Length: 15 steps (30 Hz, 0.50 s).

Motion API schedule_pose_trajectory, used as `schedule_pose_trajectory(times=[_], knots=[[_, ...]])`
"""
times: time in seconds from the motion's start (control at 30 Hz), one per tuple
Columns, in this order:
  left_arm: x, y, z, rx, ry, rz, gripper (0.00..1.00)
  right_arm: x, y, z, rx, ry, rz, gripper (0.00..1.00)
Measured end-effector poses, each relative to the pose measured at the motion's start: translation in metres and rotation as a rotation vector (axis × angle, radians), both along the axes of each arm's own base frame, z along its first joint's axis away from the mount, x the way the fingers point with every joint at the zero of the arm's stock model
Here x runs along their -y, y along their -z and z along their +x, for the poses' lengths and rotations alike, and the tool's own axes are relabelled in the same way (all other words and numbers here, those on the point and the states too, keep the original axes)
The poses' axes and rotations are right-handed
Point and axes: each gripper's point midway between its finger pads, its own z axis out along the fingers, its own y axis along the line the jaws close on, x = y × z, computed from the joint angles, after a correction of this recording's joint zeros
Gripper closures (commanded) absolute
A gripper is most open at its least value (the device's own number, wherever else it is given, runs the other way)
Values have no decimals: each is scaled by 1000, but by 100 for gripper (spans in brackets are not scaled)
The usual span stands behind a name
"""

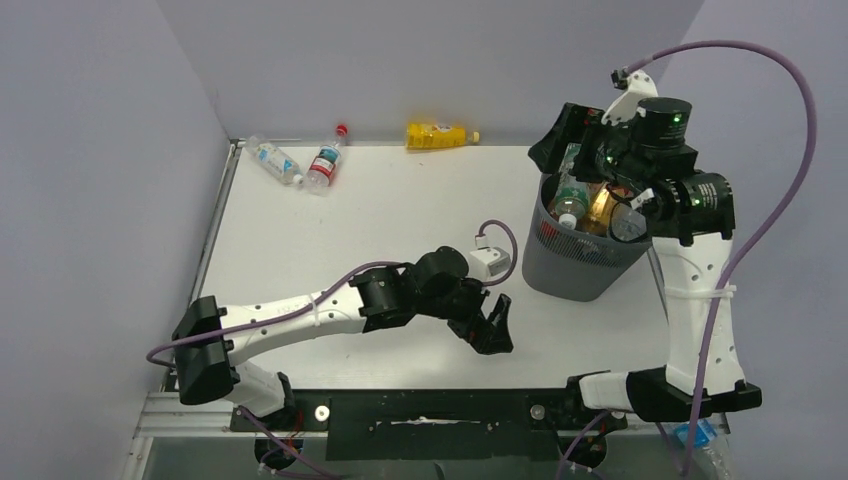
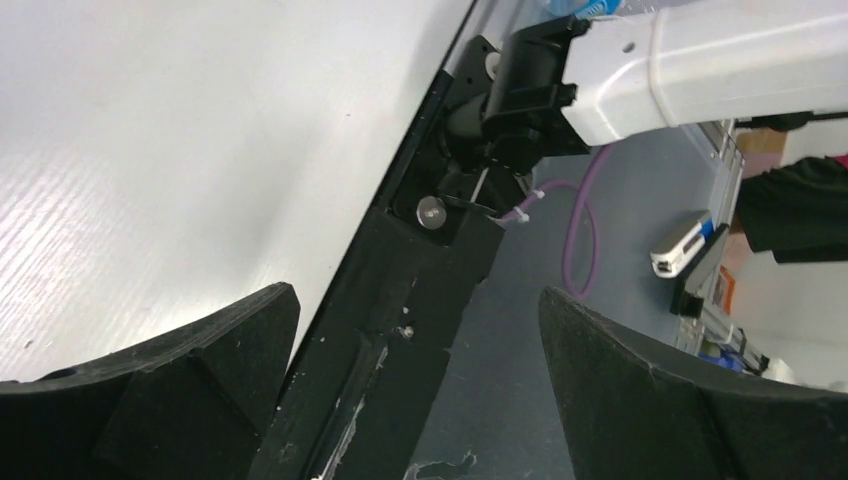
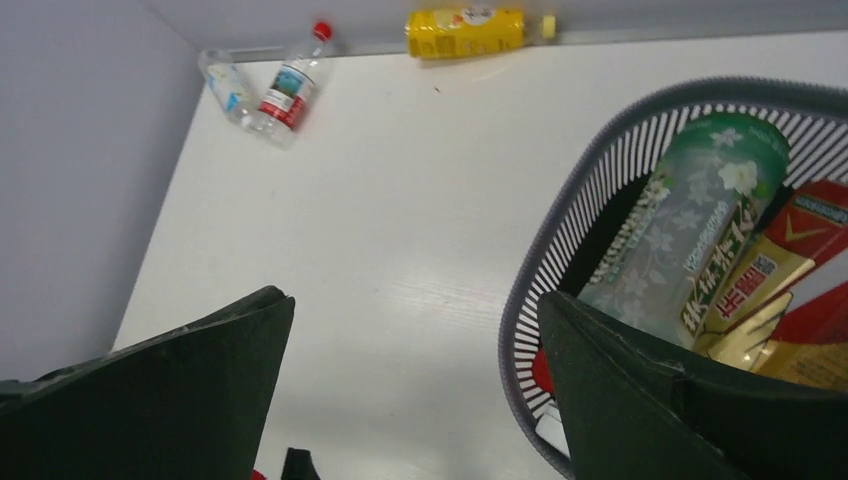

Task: Put the plastic bottles in the bin
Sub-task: Pick up the plastic bottle at the center of the board.

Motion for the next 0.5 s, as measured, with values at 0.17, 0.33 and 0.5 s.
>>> schedule_pose_trajectory(times=[0.17, 0.33, 0.5], knots=[[-13, -1, 10, 30, -68, 1, 8, 20, 47, -5, -169, 195, -43, 2], [-23, -28, 13, 70, -101, -56, 8, 35, 65, -46, -231, 326, -26, 2], [-35, -46, 9, 89, -105, -106, 8, 27, 59, -81, -186, 264, 62, 2]])
